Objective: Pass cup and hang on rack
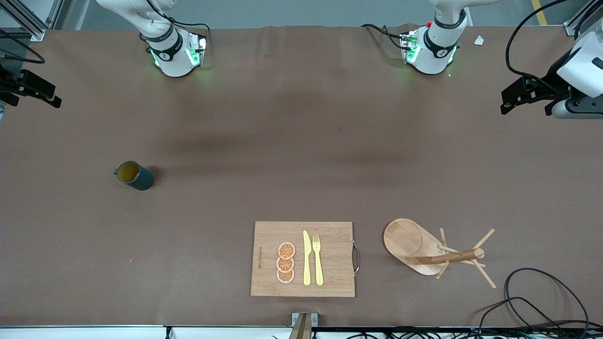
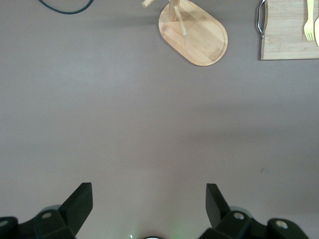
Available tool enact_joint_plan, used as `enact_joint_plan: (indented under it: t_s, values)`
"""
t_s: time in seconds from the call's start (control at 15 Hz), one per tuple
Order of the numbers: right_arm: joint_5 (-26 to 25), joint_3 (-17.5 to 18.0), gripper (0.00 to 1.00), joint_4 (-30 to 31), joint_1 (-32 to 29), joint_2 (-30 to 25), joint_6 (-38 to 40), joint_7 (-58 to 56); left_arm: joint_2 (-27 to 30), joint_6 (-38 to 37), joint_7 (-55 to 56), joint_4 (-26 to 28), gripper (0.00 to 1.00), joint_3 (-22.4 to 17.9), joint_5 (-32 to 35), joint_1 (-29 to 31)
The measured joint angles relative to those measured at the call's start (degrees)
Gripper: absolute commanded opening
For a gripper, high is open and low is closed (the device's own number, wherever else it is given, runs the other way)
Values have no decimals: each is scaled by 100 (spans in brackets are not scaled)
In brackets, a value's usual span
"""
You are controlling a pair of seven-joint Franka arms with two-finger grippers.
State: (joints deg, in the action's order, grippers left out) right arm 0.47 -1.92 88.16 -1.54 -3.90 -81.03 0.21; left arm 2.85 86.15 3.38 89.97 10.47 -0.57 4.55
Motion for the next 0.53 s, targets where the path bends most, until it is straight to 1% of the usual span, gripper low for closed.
enact_joint_plan:
  t_s: [0.53]
  values:
    - [0,6,100,-1,0,0,-3,-5,-8,-146,0,-103,100,-6,0,5]
